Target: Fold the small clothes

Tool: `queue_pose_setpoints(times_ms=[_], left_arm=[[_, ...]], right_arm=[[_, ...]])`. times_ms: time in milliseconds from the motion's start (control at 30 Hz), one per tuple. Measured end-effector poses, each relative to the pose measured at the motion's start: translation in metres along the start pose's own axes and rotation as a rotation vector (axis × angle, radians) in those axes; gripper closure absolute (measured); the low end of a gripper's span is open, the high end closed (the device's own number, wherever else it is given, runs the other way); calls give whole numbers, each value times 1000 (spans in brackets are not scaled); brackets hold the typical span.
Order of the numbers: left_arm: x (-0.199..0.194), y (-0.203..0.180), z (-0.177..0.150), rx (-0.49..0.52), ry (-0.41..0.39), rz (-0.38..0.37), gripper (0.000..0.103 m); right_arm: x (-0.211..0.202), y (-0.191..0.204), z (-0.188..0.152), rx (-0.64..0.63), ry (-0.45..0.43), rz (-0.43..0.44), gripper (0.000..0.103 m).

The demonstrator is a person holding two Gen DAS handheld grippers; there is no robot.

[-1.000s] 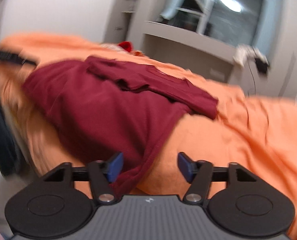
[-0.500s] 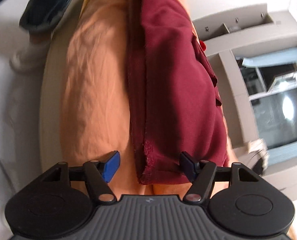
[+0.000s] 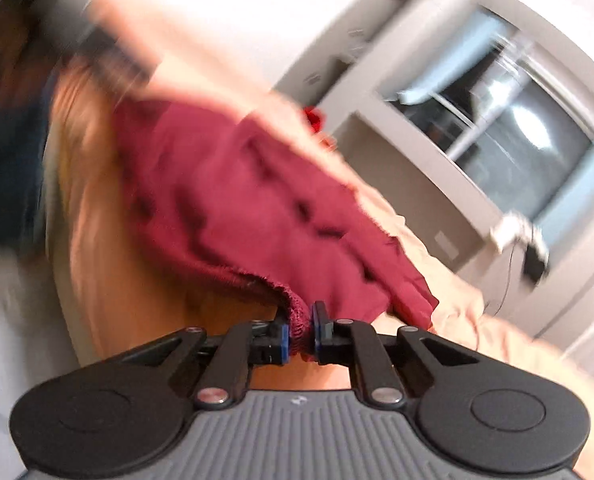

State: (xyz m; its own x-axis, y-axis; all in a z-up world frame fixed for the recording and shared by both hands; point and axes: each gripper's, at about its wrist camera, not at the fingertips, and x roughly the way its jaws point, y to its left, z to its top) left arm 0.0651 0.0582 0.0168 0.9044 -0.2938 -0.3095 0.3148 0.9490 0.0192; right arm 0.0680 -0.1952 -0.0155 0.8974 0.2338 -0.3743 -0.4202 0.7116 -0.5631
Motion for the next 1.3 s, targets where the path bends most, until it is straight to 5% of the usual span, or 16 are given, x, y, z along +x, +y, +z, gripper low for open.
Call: queue_pose_setpoints(times_ms=[133,233,433,600,767,867,1000,1300], left_arm=[[0,-41,-9,220,-26,-64,1],[8,-71,-17,362,-32,-41,1],[42,-106,-24,510,-5,199,2],[69,-89,-24,490,116,346,15],[61,-54,-21,402,148,485,27],[56,-35,-13,355,149,546,42],[47,-19,-4,312,141,538,97],[-17,-32,18,385,-109,484,98]], right_arm=[[-15,-48,19,211,-78,45,92],[-20,-65,28,265,-110,61,92],[-26,-73,24,261,-130,40,93],[-34,-78,13,310,-152,10,93],[-40,-85,5,345,-156,0,93],[-42,-85,1,355,-155,-2,93],[-41,-81,0,340,-146,-15,93],[-62,-71,-12,308,-143,-121,94]])
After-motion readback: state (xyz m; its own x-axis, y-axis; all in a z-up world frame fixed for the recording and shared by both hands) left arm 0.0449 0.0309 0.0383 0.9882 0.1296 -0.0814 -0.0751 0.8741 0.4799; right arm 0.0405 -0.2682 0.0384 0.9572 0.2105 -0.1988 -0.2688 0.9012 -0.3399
